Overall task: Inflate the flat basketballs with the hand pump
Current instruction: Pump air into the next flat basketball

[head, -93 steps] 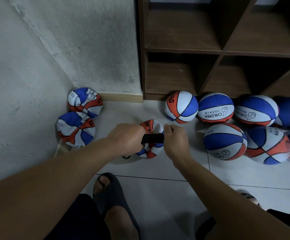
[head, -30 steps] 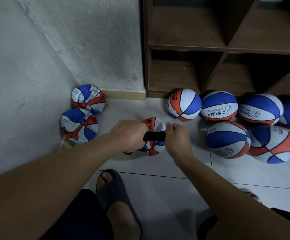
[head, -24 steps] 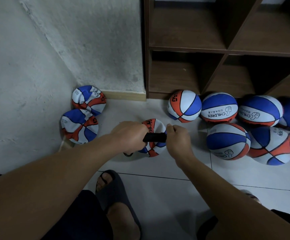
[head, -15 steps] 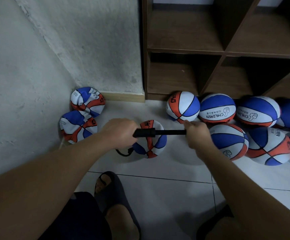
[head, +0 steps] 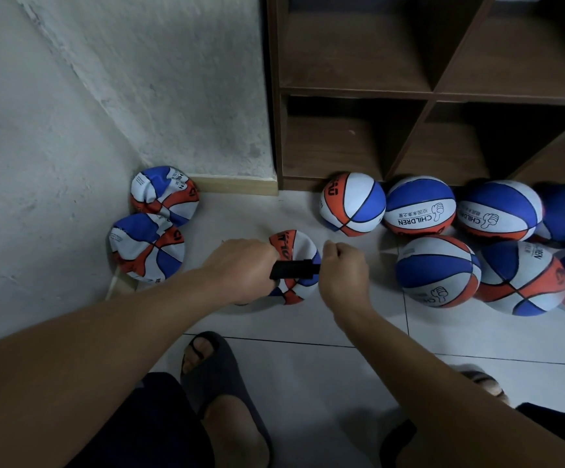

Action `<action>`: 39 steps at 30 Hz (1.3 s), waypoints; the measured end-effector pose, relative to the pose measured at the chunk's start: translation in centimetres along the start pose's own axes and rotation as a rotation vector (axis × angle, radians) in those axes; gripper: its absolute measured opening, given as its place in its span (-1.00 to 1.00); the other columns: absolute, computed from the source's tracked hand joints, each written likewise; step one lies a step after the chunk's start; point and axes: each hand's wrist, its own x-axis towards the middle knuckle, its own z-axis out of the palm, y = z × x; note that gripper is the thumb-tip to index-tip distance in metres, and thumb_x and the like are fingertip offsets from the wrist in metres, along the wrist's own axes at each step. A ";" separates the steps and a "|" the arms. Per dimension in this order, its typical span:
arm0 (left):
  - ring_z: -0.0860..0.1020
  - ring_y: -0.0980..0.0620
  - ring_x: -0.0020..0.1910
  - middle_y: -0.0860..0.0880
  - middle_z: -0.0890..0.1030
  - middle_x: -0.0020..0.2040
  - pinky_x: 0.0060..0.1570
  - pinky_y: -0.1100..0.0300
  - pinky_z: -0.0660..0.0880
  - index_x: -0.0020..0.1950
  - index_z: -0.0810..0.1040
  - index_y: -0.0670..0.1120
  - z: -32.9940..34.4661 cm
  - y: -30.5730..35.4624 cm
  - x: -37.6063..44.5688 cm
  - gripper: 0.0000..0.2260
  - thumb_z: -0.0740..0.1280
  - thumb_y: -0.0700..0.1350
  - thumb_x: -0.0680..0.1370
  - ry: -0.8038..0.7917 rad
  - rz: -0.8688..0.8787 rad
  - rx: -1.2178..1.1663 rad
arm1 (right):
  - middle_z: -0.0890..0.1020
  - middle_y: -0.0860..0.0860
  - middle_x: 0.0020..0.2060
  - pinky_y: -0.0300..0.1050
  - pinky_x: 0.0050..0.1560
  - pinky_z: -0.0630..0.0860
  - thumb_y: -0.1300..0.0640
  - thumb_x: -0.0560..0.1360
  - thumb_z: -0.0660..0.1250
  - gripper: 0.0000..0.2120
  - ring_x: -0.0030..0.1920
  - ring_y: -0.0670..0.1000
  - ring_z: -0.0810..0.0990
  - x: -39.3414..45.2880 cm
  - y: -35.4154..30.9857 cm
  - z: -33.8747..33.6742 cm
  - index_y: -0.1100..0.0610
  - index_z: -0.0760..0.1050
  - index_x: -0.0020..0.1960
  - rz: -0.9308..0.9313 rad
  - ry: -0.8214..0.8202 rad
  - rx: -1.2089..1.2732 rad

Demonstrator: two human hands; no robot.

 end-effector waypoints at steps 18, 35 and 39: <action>0.59 0.02 -0.36 0.05 0.59 -0.31 -0.39 0.15 0.44 -0.23 0.55 0.04 0.0 -3.4 0.9 -0.82 0.39 0.05 0.54 0.003 -0.054 -0.016 | 0.40 0.10 -0.28 -0.04 -0.35 0.30 0.07 0.64 0.27 -0.80 -0.33 0.06 0.33 5.5 0.8 -5.8 0.12 0.46 -0.13 0.198 -0.035 0.029; 0.54 0.01 -0.39 0.00 0.58 -0.29 -0.40 0.14 0.34 -0.16 0.57 -0.02 -0.2 0.0 0.2 -0.85 0.44 -0.03 0.57 -0.047 0.020 0.031 | 0.43 0.06 -0.36 -0.04 -0.30 0.32 0.03 0.73 0.17 -0.65 -0.37 0.01 0.36 0.4 0.5 0.9 0.14 0.43 -0.19 0.066 -0.152 -0.017; 0.51 0.02 -0.42 -0.01 0.57 -0.32 -0.42 0.16 0.31 -0.19 0.57 -0.04 -0.3 0.0 0.2 -0.83 0.45 -0.04 0.56 -0.042 0.020 0.010 | 0.47 0.09 -0.32 -0.01 -0.27 0.35 0.02 0.71 0.18 -0.68 -0.33 0.03 0.40 0.9 0.5 0.9 0.16 0.50 -0.13 0.090 -0.155 -0.013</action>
